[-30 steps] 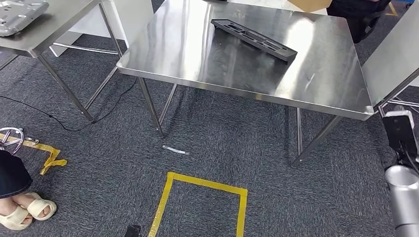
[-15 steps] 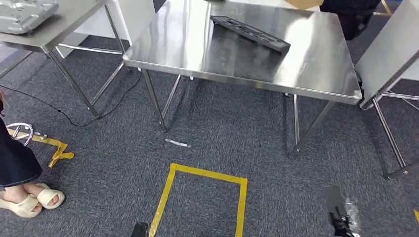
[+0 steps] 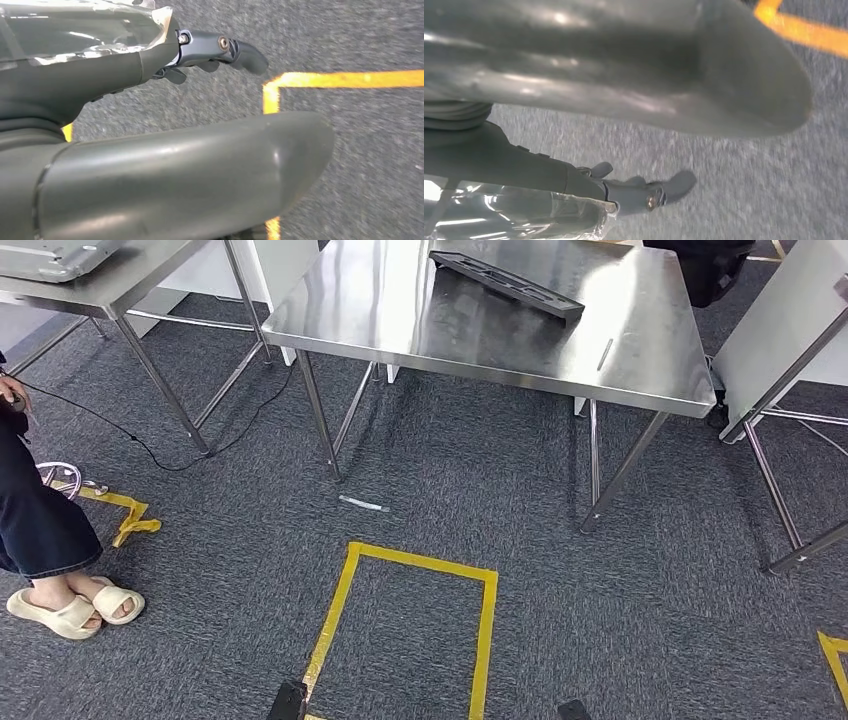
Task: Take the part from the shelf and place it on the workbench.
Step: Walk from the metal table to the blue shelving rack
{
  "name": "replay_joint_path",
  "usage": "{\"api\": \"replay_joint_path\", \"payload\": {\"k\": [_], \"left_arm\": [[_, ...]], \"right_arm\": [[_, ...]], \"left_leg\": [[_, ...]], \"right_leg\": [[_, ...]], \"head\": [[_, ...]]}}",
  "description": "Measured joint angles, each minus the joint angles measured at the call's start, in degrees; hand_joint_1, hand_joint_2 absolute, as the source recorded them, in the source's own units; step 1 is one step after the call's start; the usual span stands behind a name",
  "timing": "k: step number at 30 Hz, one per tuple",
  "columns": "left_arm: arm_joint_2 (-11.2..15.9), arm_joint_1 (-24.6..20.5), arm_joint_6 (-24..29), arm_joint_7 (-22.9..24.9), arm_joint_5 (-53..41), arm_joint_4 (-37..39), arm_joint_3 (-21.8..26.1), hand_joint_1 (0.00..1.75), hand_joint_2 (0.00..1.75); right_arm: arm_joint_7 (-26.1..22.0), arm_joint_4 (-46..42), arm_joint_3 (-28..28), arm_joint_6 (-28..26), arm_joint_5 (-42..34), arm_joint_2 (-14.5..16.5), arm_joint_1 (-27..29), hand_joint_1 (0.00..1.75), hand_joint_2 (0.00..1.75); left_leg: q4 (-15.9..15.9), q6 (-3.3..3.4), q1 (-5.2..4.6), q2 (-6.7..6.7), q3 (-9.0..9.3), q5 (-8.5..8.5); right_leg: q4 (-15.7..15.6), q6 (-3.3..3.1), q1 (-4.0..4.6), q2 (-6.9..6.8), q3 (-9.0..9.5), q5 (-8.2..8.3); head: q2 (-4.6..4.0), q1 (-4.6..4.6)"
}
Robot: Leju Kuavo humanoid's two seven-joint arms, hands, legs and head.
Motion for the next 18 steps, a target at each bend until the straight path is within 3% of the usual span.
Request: {"api": "replay_joint_path", "payload": {"k": [1,2,4,5,6,7,8,9,10,12,13,14,16,17,18], "left_arm": [[0.0,0.0,0.0,0.1,0.0,0.0,0.0,0.00,0.00],[0.1,0.1,0.0,0.2,-0.2,0.0,0.0,0.00,0.00],[0.1,0.0,0.0,0.6,-0.7,0.0,-0.3,0.00,0.00],[0.1,0.0,0.0,0.8,-1.1,0.0,-0.5,0.00,0.00],[0.0,0.0,0.0,1.1,-1.5,0.0,-0.8,0.00,0.00],[-0.1,0.0,0.0,1.4,-1.9,0.0,-1.1,0.00,0.00],[-0.2,0.0,0.0,1.7,-2.2,0.0,-1.4,0.00,0.00],[-0.2,-0.1,0.1,1.9,-2.4,0.0,-1.6,0.00,0.00],[-0.3,-0.1,0.1,2.2,-2.6,0.0,-1.8,0.00,0.00],[-0.4,-0.3,0.1,2.4,-2.8,-0.1,-2.1,0.00,0.00],[-0.4,-0.4,0.1,2.4,-2.9,-0.2,-2.3,0.00,0.00],[-0.5,-0.5,0.1,2.4,-3.0,-0.3,-2.4,0.00,0.00],[-0.5,-0.6,0.1,2.4,-3.0,-0.3,-2.6,0.00,0.00],[-0.5,-0.5,0.2,2.4,-3.0,-0.3,-2.7,0.00,0.00],[-0.5,-0.5,0.3,2.4,-3.0,-0.3,-2.7,0.00,0.00]], "right_arm": [[0.0,0.4,0.0,0.0,-0.1,0.3,0.3,0.00,0.00],[0.0,0.7,0.0,0.1,-0.4,0.6,0.6,0.00,0.00],[-0.2,1.2,0.0,-0.1,-1.5,1.3,1.1,0.00,0.00],[-0.5,1.4,-0.1,-0.4,-1.9,1.7,1.3,0.00,0.00],[-0.7,1.6,-0.1,-0.7,-2.1,2.1,1.4,0.00,0.00],[-0.9,1.8,-0.1,-1.1,-2.0,2.6,1.5,0.00,0.00],[-1.1,2.0,-0.1,-1.5,-1.5,3.0,1.6,0.00,0.00],[-1.2,2.2,0.0,-1.8,-1.0,3.3,1.7,0.00,0.00],[-1.2,2.3,0.1,-2.2,-0.6,3.7,1.7,0.00,0.00],[-1.0,2.4,0.3,-2.8,-0.2,4.1,1.6,0.00,0.00],[-0.9,2.4,0.3,-2.9,-0.2,4.2,1.5,0.00,0.00],[-0.9,2.4,0.3,-3.1,-0.2,4.3,1.5,0.00,0.00],[-0.9,2.6,0.3,-3.4,-0.3,4.4,1.6,0.00,0.00],[-1.0,2.7,0.3,-3.7,-0.4,4.4,1.7,0.00,0.00],[-1.1,2.8,0.3,-3.9,-0.5,4.5,1.8,0.00,0.00]], "left_leg": [[-0.1,0.72,-0.23,0.20,-0.63,0.69],[-0.2,1.47,-0.32,0.41,-1.37,1.47],[-0.2,2.42,-0.55,0.69,-3.13,3.11],[-0.2,2.64,-0.69,0.82,-4.15,3.96],[-0.1,2.67,-0.84,0.96,-5.14,4.82],[0.0,2.66,-0.97,1.12,-6.22,5.69],[0.1,2.61,-1.07,1.28,-7.35,6.55],[0.2,2.50,-1.12,1.37,-8.43,7.37],[0.4,2.33,-1.16,1.42,-9.47,8.17],[0.8,1.81,-1.31,1.49,-10.93,9.57],[0.8,1.53,-1.36,1.54,-11.33,10.29],[0.8,1.25,-1.34,1.60,-11.58,10.96],[0.9,0.57,-1.11,1.46,-12.11,11.30],[1.9,0.20,-0.91,1.30,-12.58,9.76],[3.9,-0.16,-0.72,1.11,-13.22,7.08]], "right_leg": [[0.2,0.14,-0.20,0.07,-0.40,-0.33],[1.3,-0.09,-0.30,0.13,-0.97,-1.83],[6.7,-1.29,-0.40,0.19,-2.73,-7.47],[10.6,-1.66,-0.33,0.20,-3.47,-10.14],[14.2,-1.61,-0.24,0.21,-3.84,-11.58],[16.8,-1.20,-0.14,0.22,-3.51,-11.62],[17.7,-0.59,-0.06,0.22,-2.40,-10.56],[16.6,-0.03,-0.02,0.22,-0.38,-9.09],[13.2,0.23,0.01,0.22,2.82,-8.20],[3.2,-0.22,0.36,0.23,10.10,-9.24],[-0.5,-0.63,0.59,0.25,12.49,-10.33],[-2.5,-1.01,0.88,0.27,13.48,-11.00],[-2.7,-1.76,0.64,0.15,12.69,-10.44],[-2.6,-2.36,0.44,0.01,12.08,-9.76],[-2.6,-2.93,0.21,-0.13,11.36,-9.00]], "head": [[0.00,-0.07],[0.00,0.05],[0.00,0.27],[0.00,0.43],[0.00,0.44],[0.00,0.46],[0.00,0.45],[0.00,0.44],[0.00,0.43],[0.00,0.39],[0.00,0.33],[0.00,0.28],[0.00,0.18],[0.00,0.14],[0.00,0.04]]}}
